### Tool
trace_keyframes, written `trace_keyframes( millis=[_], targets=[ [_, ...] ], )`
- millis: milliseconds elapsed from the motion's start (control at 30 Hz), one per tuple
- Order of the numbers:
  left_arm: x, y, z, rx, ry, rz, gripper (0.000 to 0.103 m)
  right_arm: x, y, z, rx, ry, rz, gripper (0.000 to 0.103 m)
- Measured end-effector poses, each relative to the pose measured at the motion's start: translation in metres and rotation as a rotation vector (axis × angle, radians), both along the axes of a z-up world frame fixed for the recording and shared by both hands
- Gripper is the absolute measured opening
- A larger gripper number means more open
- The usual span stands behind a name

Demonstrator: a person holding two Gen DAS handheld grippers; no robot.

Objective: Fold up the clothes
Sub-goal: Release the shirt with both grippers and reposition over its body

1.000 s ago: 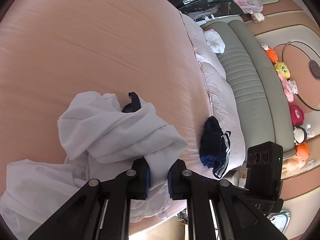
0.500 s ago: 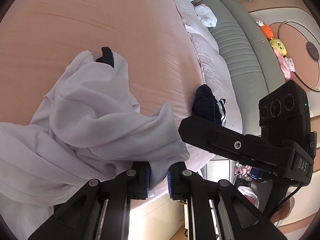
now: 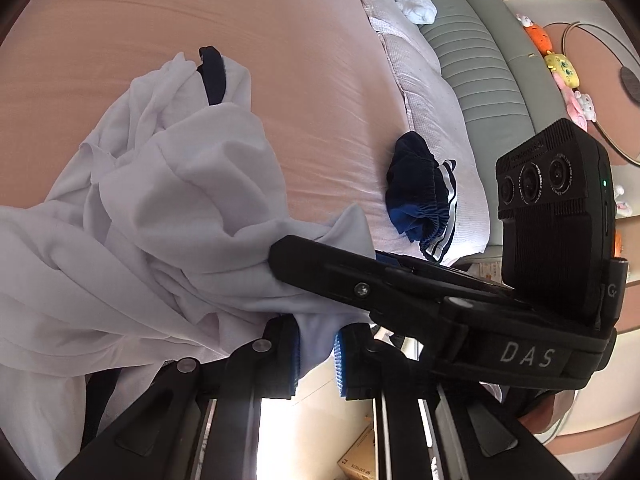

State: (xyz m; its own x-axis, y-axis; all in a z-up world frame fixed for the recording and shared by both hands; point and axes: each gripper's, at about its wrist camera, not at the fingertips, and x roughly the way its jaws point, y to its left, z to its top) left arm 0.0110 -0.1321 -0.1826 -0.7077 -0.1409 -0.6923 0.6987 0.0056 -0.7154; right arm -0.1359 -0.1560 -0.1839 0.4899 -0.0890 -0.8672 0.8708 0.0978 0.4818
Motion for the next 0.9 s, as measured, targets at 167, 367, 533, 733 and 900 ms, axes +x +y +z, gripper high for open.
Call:
trace_keyframes(
  millis=[167, 367, 533, 733, 900],
  targets=[
    [-0.004, -0.001, 0.008, 0.017, -0.074, -0.038, 0.049, -0.01, 0.006, -0.001, -0.013, -0.035, -0.012, 0.021],
    [0.006, 0.009, 0.02, 0.014, -0.104, -0.046, 0.079, -0.023, 0.01, -0.005, -0.015, 0.008, -0.064, 0.021],
    [0.025, 0.008, 0.018, 0.025, -0.191, 0.003, 0.079, -0.044, 0.014, -0.018, 0.008, 0.04, -0.132, 0.021],
    [0.034, 0.006, 0.025, -0.041, -0.356, 0.036, 0.079, -0.066, 0.025, -0.035, 0.037, 0.11, -0.185, 0.021],
    [0.031, 0.0, 0.027, -0.082, -0.497, 0.021, 0.079, -0.077, 0.03, -0.04, 0.035, 0.213, -0.215, 0.021]
  ],
)
